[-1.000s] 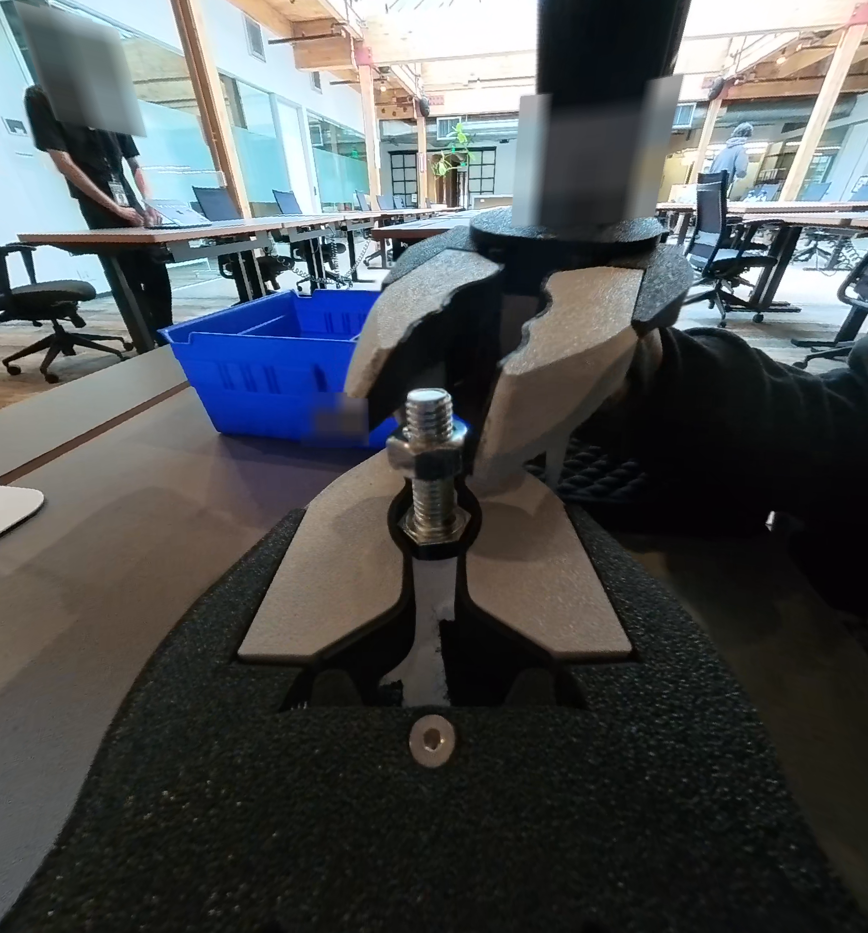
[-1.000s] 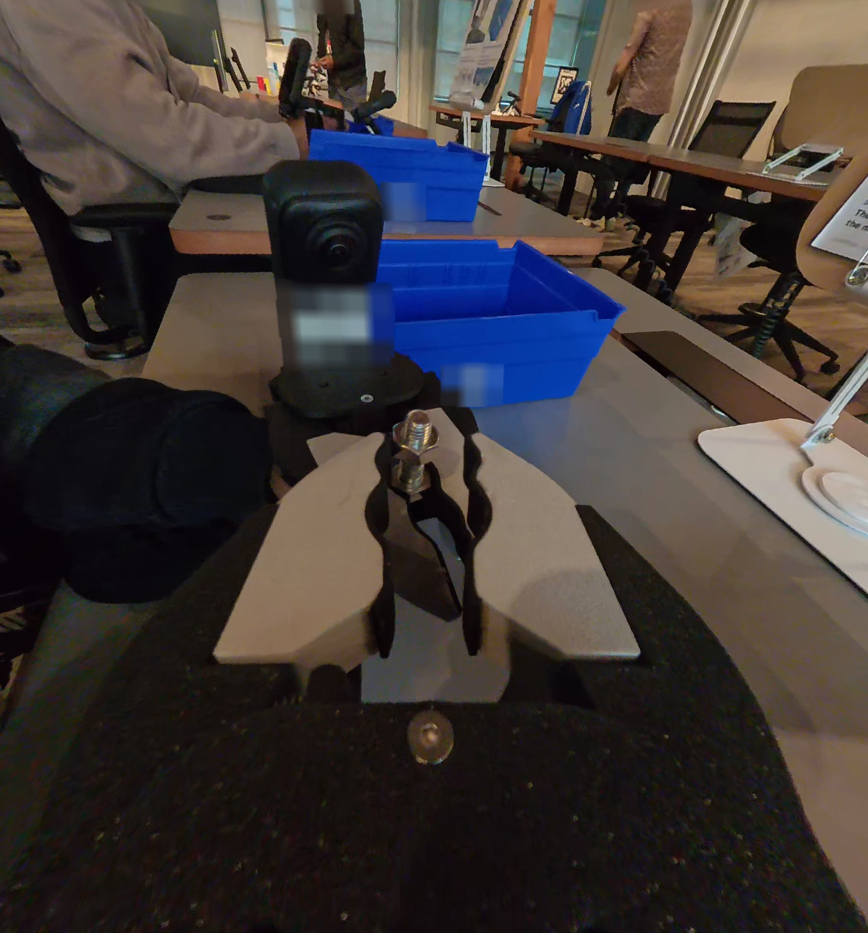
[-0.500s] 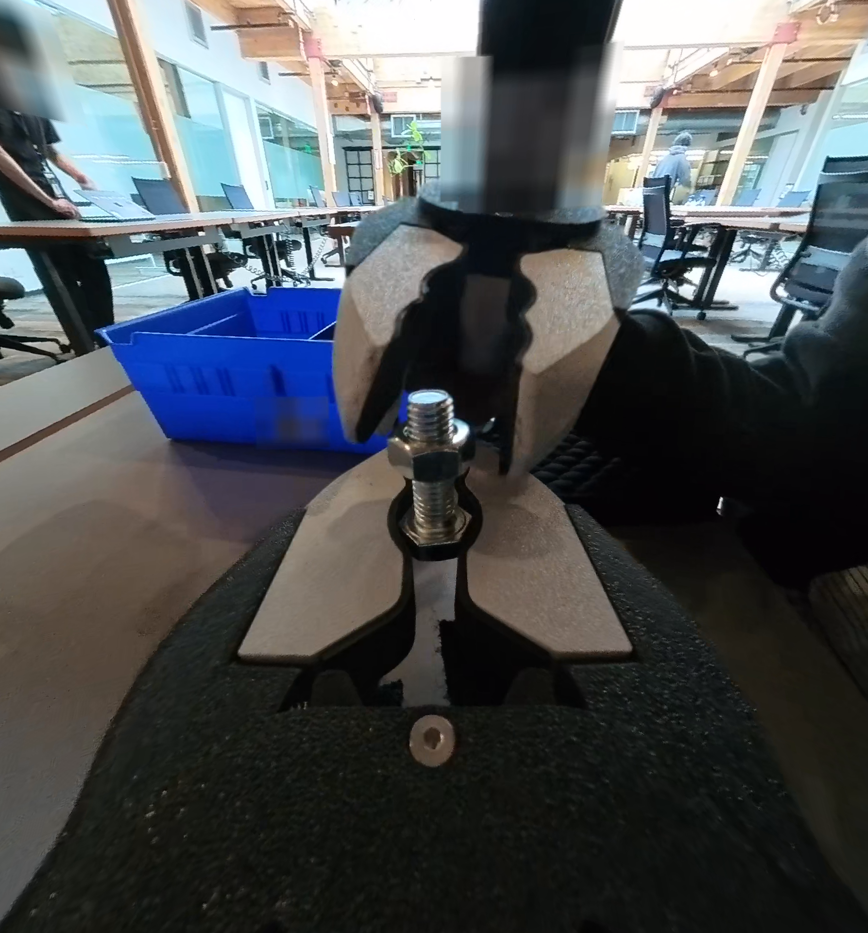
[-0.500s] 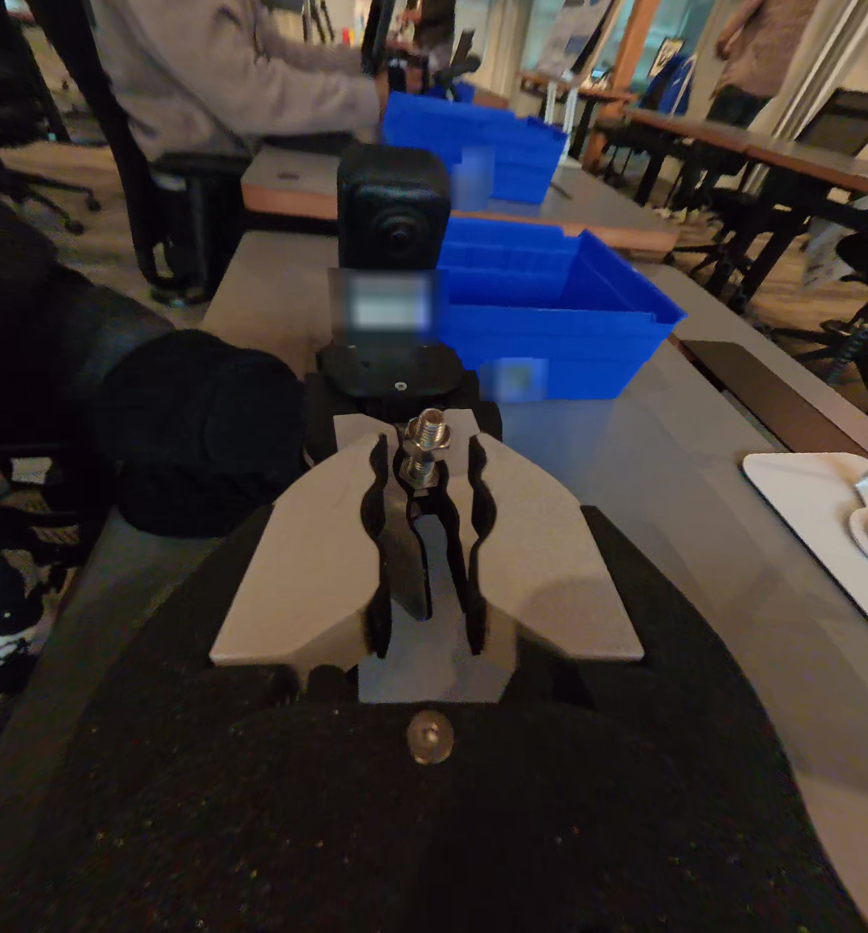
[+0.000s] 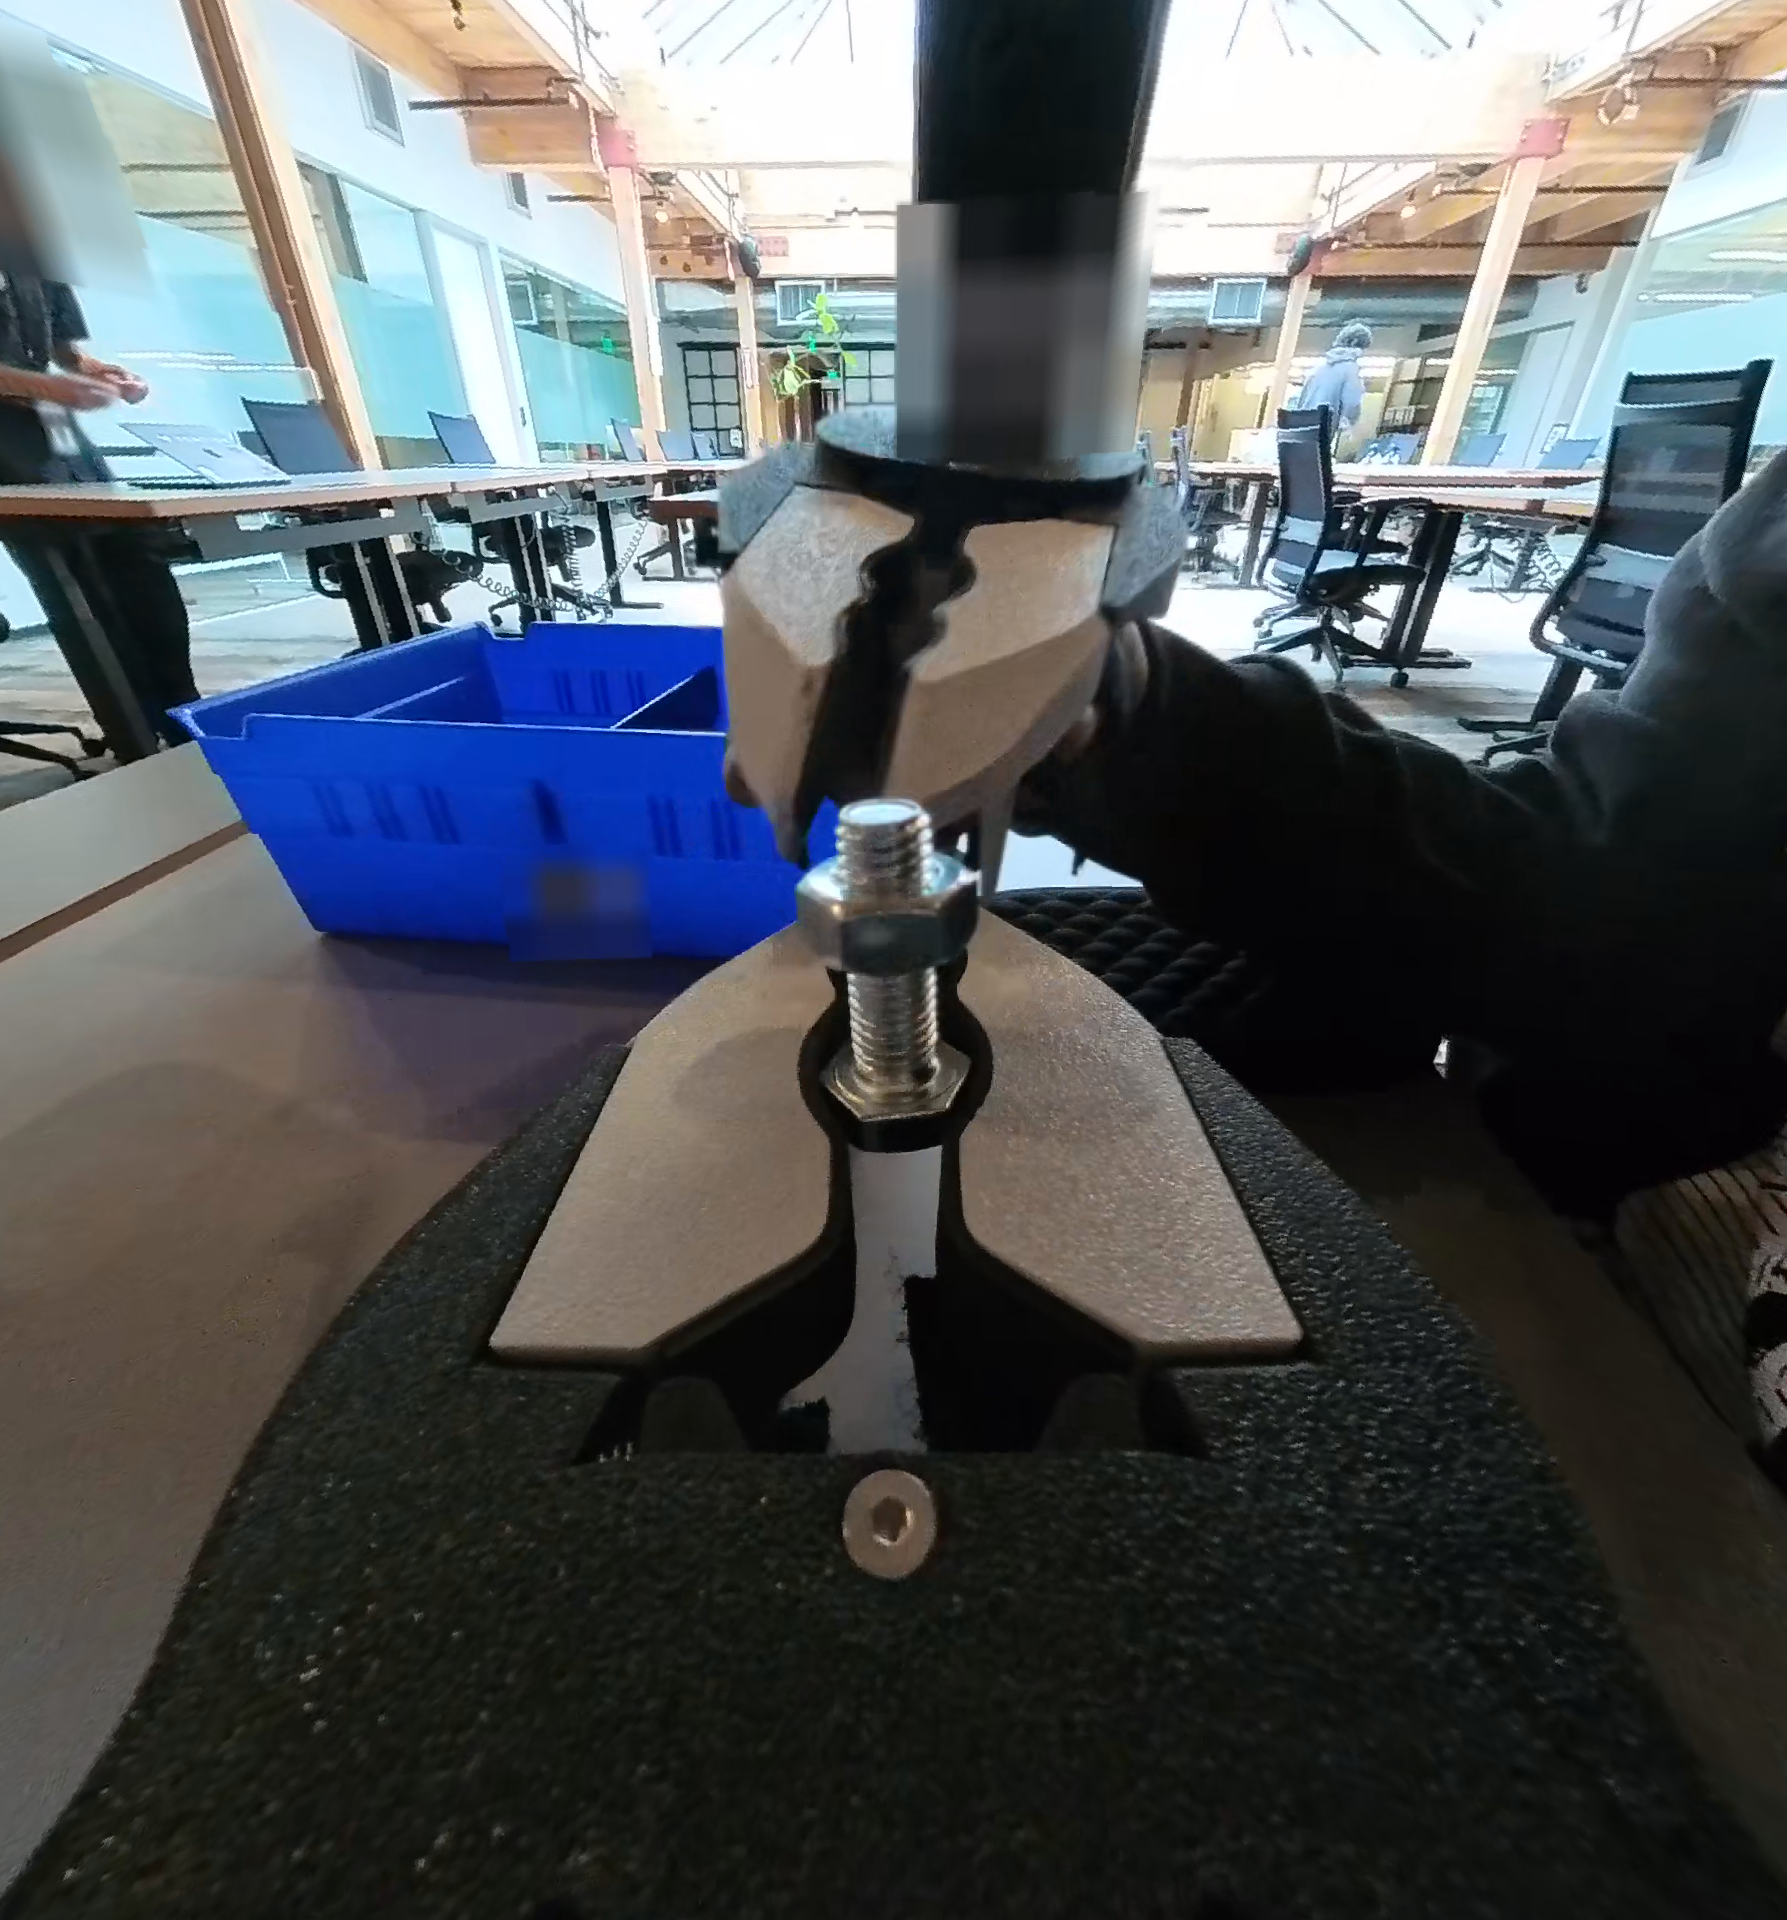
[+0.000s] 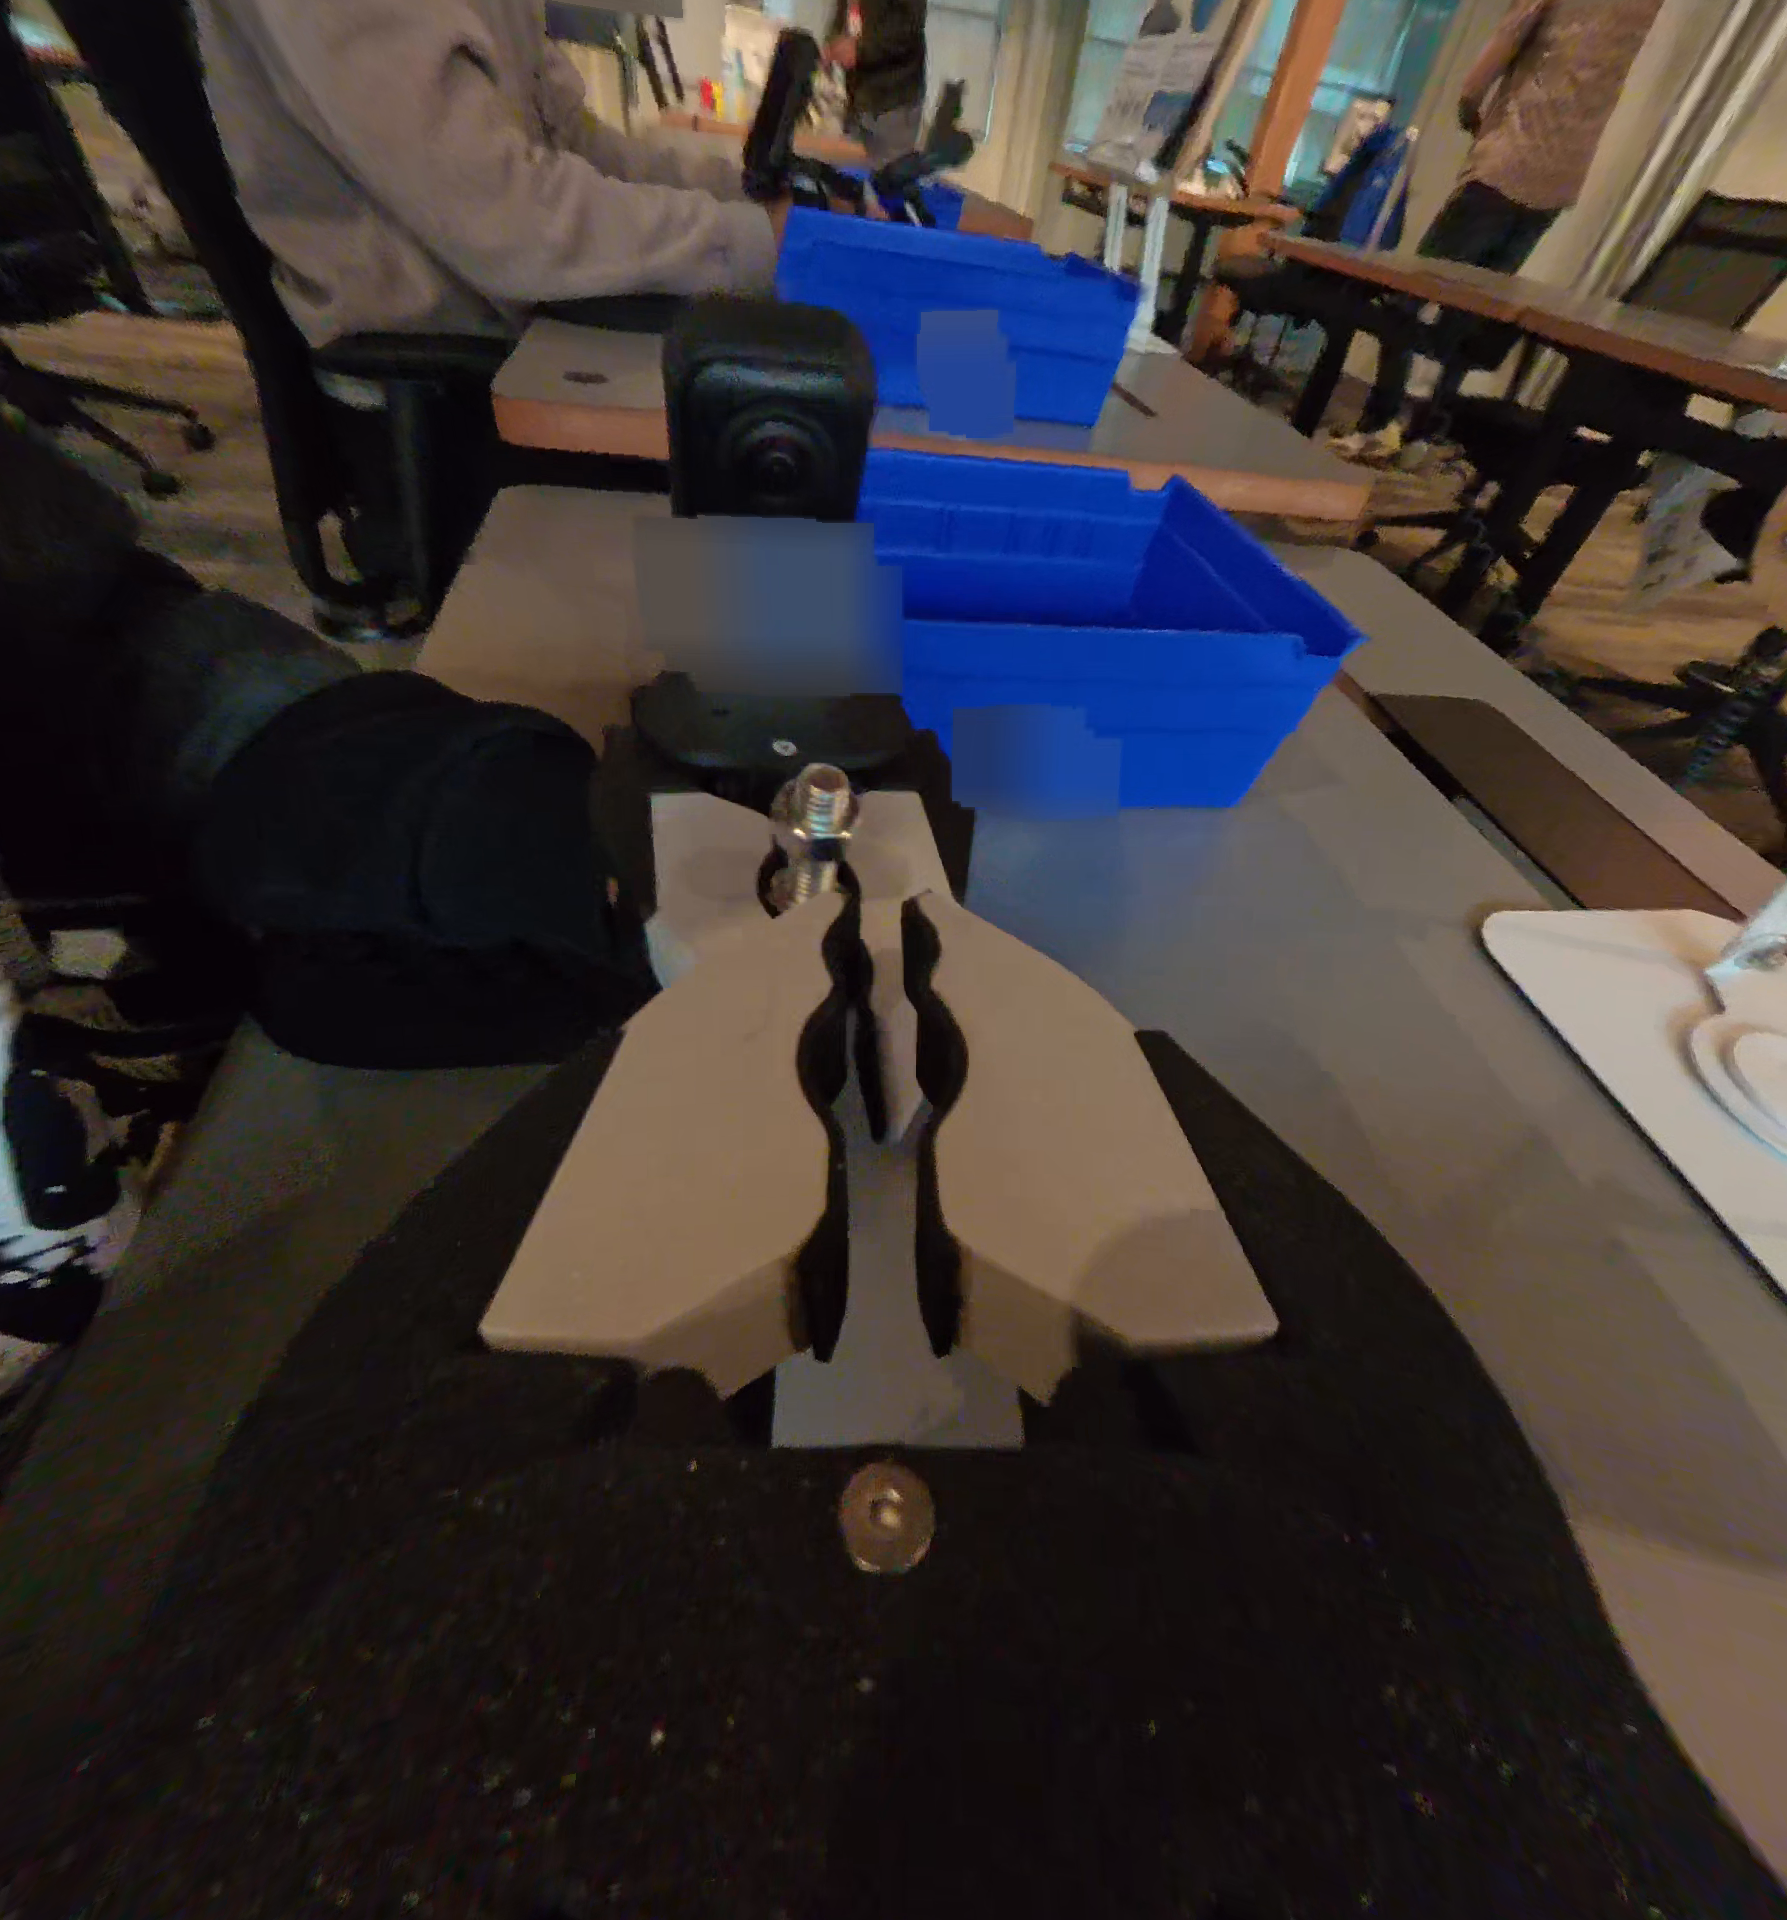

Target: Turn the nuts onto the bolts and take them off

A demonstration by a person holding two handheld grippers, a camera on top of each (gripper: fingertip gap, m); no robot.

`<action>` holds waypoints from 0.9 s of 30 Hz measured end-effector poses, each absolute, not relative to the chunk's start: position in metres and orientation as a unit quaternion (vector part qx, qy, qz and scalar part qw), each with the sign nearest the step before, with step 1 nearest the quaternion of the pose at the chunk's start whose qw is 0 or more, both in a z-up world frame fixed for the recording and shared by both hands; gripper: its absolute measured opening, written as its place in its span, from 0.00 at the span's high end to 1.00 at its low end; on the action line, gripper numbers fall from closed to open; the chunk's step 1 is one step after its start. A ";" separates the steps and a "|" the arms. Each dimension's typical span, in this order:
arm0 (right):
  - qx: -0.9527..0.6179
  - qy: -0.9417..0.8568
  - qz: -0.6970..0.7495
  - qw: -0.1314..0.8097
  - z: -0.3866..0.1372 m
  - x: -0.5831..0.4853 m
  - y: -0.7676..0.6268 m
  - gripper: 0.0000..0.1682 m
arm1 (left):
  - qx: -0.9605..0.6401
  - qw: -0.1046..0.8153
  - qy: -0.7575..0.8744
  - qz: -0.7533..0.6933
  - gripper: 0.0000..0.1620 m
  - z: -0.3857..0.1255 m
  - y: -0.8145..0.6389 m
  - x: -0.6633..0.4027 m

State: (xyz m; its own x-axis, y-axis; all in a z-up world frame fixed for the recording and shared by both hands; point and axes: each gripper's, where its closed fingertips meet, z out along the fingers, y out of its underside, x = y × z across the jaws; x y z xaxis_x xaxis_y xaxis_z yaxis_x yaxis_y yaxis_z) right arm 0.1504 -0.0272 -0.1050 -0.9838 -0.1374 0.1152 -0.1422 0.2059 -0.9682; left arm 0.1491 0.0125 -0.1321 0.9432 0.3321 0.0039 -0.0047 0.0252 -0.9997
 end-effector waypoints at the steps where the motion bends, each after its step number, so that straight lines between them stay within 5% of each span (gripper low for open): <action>1: 0.096 -0.770 0.630 -0.011 -0.102 0.155 -0.026 0.95 | -0.688 0.706 -0.118 0.119 0.92 -0.132 0.013 0.149; 12: 0.094 -0.775 0.624 -0.020 -0.103 0.163 -0.049 0.84 | -0.697 0.698 -0.113 0.117 0.94 -0.136 0.016 0.150; 17: 0.098 -0.776 0.623 -0.019 -0.104 0.162 -0.044 0.86 | -0.695 0.700 -0.114 0.116 0.94 -0.135 0.015 0.150; 20: 0.072 -0.776 0.627 0.010 -0.103 0.145 -0.033 1.00 | -0.689 0.706 -0.113 0.116 0.92 -0.133 0.014 0.151; 24: 0.061 -0.753 0.656 -0.005 -0.092 0.143 -0.024 0.99 | -0.692 0.704 -0.112 0.116 0.92 -0.133 0.015 0.151; 27: 0.085 -0.755 0.650 -0.021 -0.093 0.156 -0.031 0.90 | -0.692 0.703 -0.113 0.117 0.92 -0.134 0.015 0.151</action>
State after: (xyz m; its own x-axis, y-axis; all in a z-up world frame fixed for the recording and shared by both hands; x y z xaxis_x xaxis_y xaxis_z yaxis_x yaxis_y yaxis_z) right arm 0.1560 -0.0311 -0.0934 -0.9846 -0.1562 0.0785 -0.1007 0.1398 -0.9850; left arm 0.1507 0.0148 -0.1336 0.9474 0.3200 -0.0032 -0.0082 0.0143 -0.9999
